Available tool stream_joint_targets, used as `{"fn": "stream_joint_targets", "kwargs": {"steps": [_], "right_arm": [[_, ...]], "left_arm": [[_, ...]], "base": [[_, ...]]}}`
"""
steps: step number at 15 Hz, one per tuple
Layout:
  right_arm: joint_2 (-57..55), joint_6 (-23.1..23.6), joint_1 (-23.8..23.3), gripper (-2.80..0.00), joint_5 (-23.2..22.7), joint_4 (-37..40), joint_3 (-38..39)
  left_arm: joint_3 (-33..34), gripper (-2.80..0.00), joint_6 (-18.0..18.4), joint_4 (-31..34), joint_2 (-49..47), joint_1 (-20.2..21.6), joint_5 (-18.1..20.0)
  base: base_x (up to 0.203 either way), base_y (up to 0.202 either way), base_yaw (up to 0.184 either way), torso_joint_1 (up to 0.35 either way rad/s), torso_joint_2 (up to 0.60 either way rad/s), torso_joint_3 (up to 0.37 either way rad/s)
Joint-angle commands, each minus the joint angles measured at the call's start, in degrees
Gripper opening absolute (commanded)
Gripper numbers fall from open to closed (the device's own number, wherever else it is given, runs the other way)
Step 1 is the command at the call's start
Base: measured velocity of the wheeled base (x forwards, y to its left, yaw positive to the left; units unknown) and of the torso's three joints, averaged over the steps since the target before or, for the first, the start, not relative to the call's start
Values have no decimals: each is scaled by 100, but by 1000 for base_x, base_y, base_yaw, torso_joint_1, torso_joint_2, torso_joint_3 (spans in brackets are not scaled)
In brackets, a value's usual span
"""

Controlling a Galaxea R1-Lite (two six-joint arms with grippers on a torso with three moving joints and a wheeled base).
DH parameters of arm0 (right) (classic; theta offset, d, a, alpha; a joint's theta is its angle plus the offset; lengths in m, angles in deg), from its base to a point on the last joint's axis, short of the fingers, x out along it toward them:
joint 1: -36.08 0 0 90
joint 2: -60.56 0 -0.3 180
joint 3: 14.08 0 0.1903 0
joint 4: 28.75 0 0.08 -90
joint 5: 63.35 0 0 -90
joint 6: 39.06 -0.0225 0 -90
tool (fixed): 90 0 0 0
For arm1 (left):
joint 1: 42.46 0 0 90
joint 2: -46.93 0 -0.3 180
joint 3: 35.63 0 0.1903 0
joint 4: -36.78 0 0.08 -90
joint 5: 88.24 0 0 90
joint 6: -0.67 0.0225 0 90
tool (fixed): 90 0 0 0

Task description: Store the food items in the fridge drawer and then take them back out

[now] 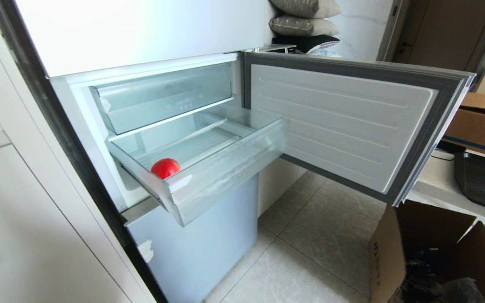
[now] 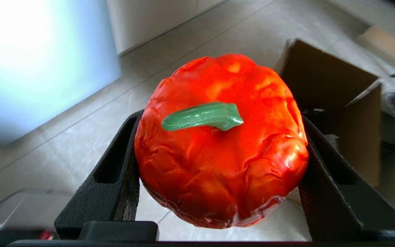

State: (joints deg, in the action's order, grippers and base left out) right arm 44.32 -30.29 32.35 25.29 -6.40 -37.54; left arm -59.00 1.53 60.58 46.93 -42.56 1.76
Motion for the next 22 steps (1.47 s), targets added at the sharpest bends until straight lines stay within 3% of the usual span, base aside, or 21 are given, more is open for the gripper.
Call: {"fn": "stream_joint_targets", "kwargs": {"steps": [1, 6, 22], "right_arm": [[331, -20, 279, -280, -17, 152, -14], [1675, -186, 389, -280, -14, 125, 0], [1632, -402, 391, -280, 22, 119, 10]], "left_arm": [[0, -280, 3, 0, -9, 1, 0], [0, -280, -6, 0, -9, 1, 0], [0, -280, -6, 0, -9, 1, 0]], "base": [[0, 0, 0, 0, 0, 0], [0, 0, 0, 0, 0, 0], [0, 0, 0, 0, 0, 0]]}}
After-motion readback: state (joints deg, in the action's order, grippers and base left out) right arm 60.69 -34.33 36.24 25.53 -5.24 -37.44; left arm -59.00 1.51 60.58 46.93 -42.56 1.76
